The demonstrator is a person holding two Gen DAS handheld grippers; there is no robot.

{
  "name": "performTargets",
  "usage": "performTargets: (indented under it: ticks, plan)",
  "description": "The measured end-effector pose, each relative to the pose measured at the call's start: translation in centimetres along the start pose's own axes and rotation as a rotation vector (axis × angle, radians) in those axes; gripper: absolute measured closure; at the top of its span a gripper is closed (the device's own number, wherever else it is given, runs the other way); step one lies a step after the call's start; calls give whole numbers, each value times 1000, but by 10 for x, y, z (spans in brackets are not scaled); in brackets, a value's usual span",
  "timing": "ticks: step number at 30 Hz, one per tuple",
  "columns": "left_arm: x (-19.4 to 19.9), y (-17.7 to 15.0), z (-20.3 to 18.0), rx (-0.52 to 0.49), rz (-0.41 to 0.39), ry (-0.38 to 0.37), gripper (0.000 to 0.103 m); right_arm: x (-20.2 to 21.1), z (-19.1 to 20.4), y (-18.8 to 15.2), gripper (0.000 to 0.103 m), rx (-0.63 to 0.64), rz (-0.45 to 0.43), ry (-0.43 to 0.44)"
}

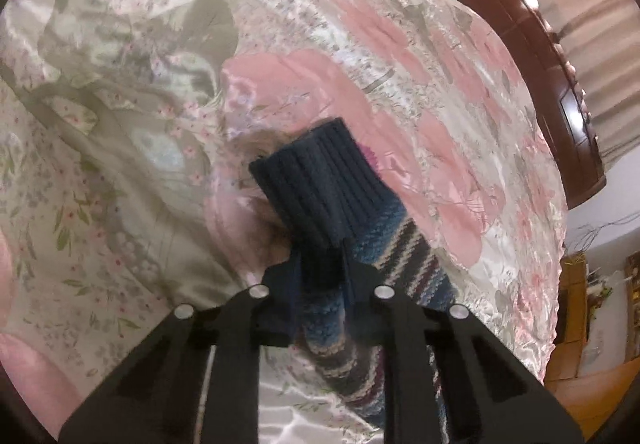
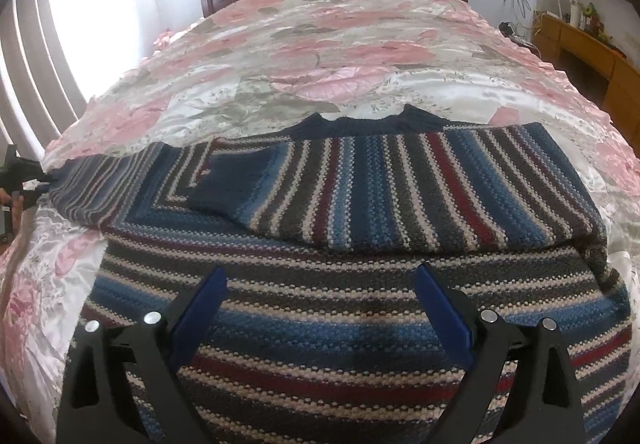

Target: Fold small clothes

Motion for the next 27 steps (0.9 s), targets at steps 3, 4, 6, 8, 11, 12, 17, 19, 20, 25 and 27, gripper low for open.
performTargets:
  ticks: [3,4,6,8,11,12,17,19,20,25,27]
  plan:
    - [19,0,-22,-21,-44,-37,90,4,-2,2,8,-12,-11,7]
    - [29,-3,-35,-41,-64,-58,90,5,-3,3,8,-15,-13,8]
    - [48,-13,-67,-112,-93,-93,91,7,-7,3,8,-27,-17,12]
    - [66,-32,-107,-200,-110,-138,92,8,-10,3,8,-41,-17,18]
    - [86,-76,-169,-304,-117,-200,93,9,-15,2,8,-70,-14,39]
    - [89,-89,-183,-328,-114,-214,93,9,-17,1,8,-79,-13,49]
    - [76,-184,-249,-480,-64,-248,93,15,-30,0,8,-102,-22,52]
    - [59,-222,-264,-527,-40,-241,93,16,-35,0,8,-106,-26,49]
    - [48,-240,-267,-535,-17,-235,93,16,-38,0,8,-113,-25,49]
    - [1,-316,-271,-569,34,-212,95,10,-42,-3,24,-171,10,175]
    - [-17,-346,-266,-577,66,-200,95,7,-44,-4,27,-203,27,215]
Point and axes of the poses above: each gripper's, at about its wrist camera, not at the fingertips, and x roughly against the way its jaws point, z to its left, y to its top, the point moved 10 cm from there along -x, roughly the way its jaws point, and after that the axes turned 10 degrees about x, right-handed, at the moved point
